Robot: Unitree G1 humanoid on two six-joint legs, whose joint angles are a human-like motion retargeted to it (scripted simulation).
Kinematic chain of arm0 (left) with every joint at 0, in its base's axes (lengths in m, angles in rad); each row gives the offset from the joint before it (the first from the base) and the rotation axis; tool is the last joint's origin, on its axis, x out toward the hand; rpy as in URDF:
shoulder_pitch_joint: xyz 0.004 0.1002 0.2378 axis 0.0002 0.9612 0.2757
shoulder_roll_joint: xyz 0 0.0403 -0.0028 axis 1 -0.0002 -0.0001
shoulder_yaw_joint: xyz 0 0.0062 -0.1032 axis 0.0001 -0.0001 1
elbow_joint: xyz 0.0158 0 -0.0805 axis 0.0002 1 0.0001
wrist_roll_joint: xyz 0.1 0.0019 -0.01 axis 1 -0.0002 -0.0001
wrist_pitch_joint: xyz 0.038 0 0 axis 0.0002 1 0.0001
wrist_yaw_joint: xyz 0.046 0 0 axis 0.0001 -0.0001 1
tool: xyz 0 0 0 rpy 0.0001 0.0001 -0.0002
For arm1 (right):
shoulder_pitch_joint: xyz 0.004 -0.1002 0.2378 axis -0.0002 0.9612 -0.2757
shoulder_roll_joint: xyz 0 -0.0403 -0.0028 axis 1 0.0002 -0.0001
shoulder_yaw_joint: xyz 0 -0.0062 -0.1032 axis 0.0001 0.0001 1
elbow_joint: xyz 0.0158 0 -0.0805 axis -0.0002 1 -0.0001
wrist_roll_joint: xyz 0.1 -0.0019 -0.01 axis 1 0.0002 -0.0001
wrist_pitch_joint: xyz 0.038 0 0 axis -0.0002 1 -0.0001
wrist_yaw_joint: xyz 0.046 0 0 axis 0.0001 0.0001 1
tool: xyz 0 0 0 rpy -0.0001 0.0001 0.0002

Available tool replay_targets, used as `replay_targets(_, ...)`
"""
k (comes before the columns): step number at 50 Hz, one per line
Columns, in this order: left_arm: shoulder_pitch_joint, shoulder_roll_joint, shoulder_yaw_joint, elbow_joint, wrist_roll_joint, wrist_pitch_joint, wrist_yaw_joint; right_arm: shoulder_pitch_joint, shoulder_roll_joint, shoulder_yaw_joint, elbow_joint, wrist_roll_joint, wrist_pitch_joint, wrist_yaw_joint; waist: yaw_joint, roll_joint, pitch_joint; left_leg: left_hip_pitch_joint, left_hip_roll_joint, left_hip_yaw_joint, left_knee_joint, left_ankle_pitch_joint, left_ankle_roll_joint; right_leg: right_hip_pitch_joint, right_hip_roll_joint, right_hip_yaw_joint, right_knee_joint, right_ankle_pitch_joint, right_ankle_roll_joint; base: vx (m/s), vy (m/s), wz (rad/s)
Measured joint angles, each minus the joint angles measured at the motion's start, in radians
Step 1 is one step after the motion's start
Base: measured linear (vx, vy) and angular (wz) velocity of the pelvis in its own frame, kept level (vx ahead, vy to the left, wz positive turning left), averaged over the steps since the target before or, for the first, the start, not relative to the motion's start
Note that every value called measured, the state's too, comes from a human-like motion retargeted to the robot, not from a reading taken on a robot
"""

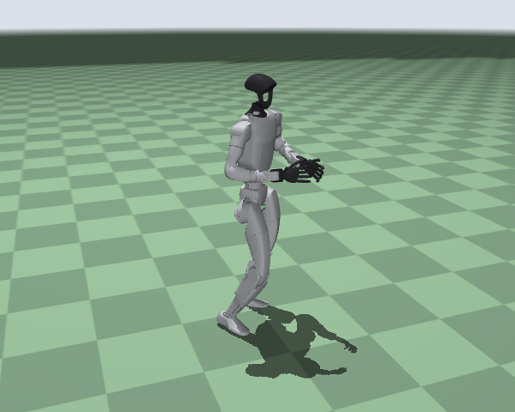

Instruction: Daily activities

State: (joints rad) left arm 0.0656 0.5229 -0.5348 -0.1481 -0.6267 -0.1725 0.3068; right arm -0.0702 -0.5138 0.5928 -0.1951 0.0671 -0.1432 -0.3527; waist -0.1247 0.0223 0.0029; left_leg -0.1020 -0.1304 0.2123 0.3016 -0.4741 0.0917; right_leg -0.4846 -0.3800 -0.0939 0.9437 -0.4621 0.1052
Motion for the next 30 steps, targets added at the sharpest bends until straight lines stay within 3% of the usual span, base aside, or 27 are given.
replay_targets(7,0.041,-0.043,0.119,0.059,0.061,-0.041,-0.001,-0.021,-0.006,-0.064,0.065,-0.089,0.0,-0.011,0.04,-0.019,-0.003,-0.027,0.032,-0.039,0.054,-0.006,-0.015,0.022,0.043,0.051,-0.116,0.018,0.005,0.02,-0.19,0.27)
replay_targets(13,0.087,-0.095,0.238,0.208,0.15,-0.05,0.011,-0.011,-0.016,-0.113,0.147,-0.166,-0.006,0.004,0.095,-0.06,0.001,-0.046,0.078,-0.072,0.141,-0.025,-0.029,0.095,0.092,0.041,-0.196,-0.055,-0.035,0.03,-0.29,0.12)
replay_targets(18,0.107,-0.127,0.314,0.351,0.225,-0.042,0.011,0.001,-0.034,-0.142,0.213,-0.217,-0.014,0.032,0.127,-0.059,0.012,-0.07,0.163,-0.105,0.224,-0.028,-0.054,0.164,0.175,-0.007,-0.279,-0.085,-0.076,0.03,-0.3,0.04)
replay_targets(20,0.1,-0.135,0.34,0.41,0.254,-0.04,0.006,0.0,-0.044,-0.154,0.236,-0.234,-0.019,0.046,0.138,-0.038,0.016,-0.082,0.221,-0.122,0.251,-0.024,-0.069,0.207,0.237,-0.034,-0.358,-0.063,-0.094,0.03,-0.27,-0.02)
replay_targets(30,0.115,-0.152,0.393,0.529,0.359,-0.025,0.017,0.064,-0.078,-0.186,0.301,-0.302,-0.027,0.083,0.145,-0.017,0.028,-0.183,0.394,-0.143,0.437,-0.002,-0.117,0.272,0.388,-0.099,-0.477,-0.037,-0.14,-0.01,-0.21,0.04)
